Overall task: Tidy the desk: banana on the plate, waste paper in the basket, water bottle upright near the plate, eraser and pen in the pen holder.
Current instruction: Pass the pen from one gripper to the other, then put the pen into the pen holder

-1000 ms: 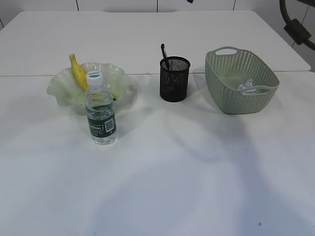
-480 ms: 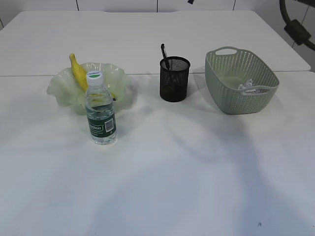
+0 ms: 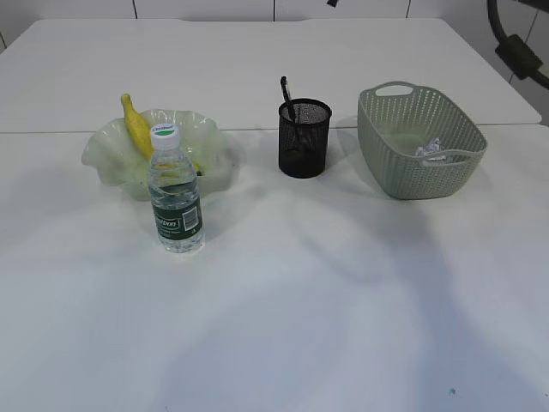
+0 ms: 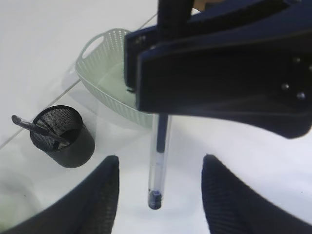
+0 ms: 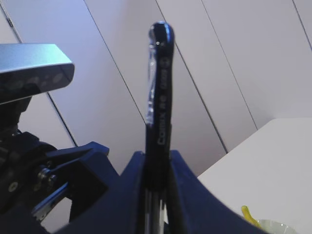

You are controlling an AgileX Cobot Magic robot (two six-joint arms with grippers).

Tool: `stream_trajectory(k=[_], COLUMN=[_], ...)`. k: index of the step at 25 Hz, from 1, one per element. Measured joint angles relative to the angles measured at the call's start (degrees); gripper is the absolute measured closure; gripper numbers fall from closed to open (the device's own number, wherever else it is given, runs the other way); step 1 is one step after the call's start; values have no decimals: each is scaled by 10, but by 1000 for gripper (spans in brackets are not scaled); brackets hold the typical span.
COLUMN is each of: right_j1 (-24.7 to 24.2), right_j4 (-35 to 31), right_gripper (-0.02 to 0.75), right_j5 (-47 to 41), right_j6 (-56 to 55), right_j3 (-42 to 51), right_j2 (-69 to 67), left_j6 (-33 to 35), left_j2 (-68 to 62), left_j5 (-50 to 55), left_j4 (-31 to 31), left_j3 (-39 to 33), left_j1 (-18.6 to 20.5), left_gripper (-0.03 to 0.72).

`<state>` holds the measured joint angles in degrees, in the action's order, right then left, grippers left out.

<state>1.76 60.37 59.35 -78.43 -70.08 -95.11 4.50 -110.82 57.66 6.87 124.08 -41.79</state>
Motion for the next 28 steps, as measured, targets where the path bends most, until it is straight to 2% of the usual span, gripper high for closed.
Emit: stream_trajectory(k=[11,19,28], right_j1=[0,0,0], right_j4=[4,47,71], right_gripper=[651,651,651], right_j5=[-40,-96,-119], right_j6=[67,116,142], right_j3=[0,0,0], right_j2=[0,0,0], left_j6=[0,0,0], left_j2=[0,4,24], left_j5=[-15,-17,-7], left_j4=[0,-12,-100], left_j3=[0,0,0], left_j1=[0,0,0], left_gripper=[296,234,230])
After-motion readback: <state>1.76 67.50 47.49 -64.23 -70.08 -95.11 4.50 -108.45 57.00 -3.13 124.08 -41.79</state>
